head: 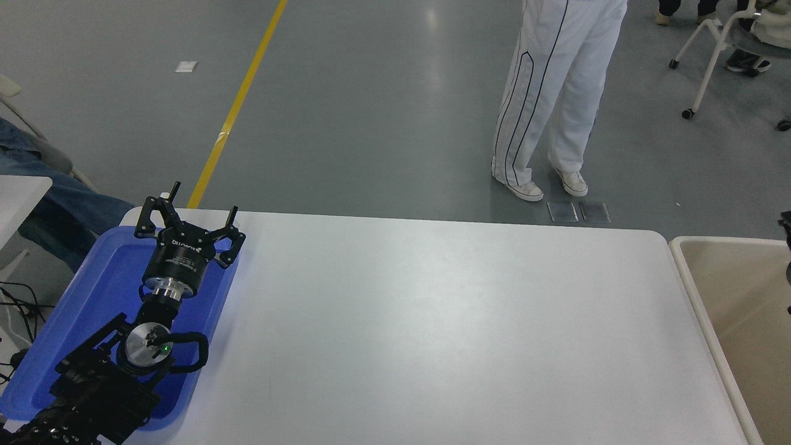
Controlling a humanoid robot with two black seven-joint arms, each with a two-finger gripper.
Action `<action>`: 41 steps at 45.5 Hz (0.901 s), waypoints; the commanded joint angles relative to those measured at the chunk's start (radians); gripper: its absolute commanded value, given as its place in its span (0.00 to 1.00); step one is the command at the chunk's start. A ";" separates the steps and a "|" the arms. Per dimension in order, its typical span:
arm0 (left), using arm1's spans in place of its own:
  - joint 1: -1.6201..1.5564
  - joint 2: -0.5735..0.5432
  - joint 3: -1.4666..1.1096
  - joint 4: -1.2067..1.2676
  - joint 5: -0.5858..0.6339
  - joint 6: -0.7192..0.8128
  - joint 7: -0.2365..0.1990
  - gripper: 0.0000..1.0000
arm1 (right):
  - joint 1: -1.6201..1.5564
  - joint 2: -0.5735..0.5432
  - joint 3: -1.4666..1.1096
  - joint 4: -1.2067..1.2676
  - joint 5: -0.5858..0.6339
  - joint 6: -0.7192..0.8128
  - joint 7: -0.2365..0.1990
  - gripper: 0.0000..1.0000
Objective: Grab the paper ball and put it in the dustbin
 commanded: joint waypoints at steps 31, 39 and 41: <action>0.000 0.000 0.000 -0.001 0.000 0.000 0.000 1.00 | -0.318 0.321 0.435 0.475 0.106 -0.086 0.384 1.00; -0.001 0.000 0.000 -0.001 0.000 0.000 0.000 1.00 | -0.366 0.322 0.443 0.565 0.041 -0.058 0.535 1.00; 0.000 0.000 0.000 -0.001 0.000 0.000 0.000 1.00 | -0.366 0.324 0.445 0.565 0.041 -0.064 0.536 1.00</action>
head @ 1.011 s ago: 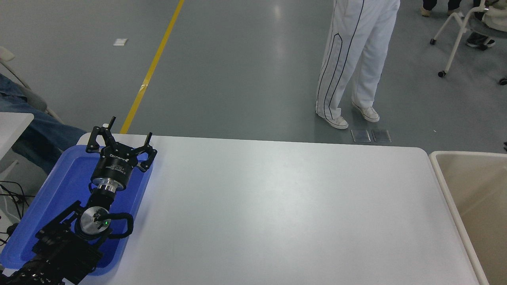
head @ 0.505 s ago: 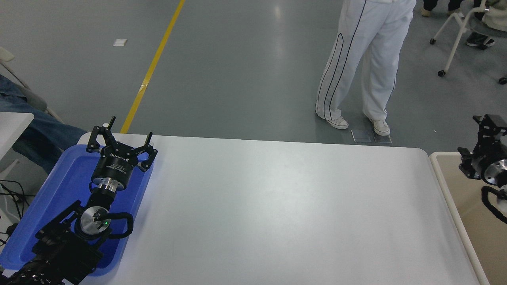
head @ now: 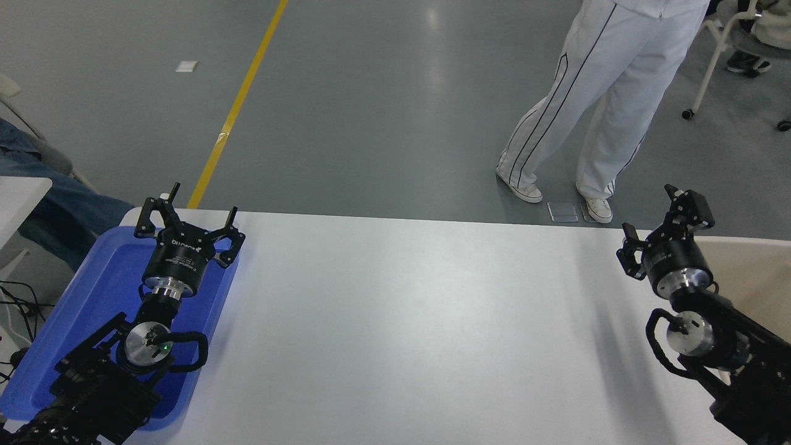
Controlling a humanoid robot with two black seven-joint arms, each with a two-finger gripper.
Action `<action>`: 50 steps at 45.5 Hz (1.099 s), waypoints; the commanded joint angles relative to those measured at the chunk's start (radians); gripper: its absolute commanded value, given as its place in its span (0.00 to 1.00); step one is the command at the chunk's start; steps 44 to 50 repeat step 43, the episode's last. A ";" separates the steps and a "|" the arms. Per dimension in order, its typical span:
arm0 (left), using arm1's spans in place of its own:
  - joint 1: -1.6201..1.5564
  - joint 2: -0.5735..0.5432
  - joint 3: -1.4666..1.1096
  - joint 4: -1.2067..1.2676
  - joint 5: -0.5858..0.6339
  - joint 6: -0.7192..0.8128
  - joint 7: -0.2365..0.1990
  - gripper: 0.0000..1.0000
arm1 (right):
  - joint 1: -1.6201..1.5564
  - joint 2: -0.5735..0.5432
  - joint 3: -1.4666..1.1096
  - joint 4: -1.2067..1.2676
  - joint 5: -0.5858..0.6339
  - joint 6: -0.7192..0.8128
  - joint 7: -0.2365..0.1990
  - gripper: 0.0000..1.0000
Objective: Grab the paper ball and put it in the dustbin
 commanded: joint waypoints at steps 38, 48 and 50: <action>-0.001 0.000 0.000 0.001 0.000 0.001 0.000 1.00 | -0.121 0.047 0.049 0.158 -0.094 -0.066 0.067 1.00; -0.001 0.000 0.000 0.001 0.000 0.001 0.000 1.00 | -0.118 0.046 0.049 0.158 -0.094 -0.066 0.067 1.00; -0.001 0.000 0.000 0.001 0.000 0.001 0.000 1.00 | -0.118 0.046 0.049 0.158 -0.094 -0.066 0.067 1.00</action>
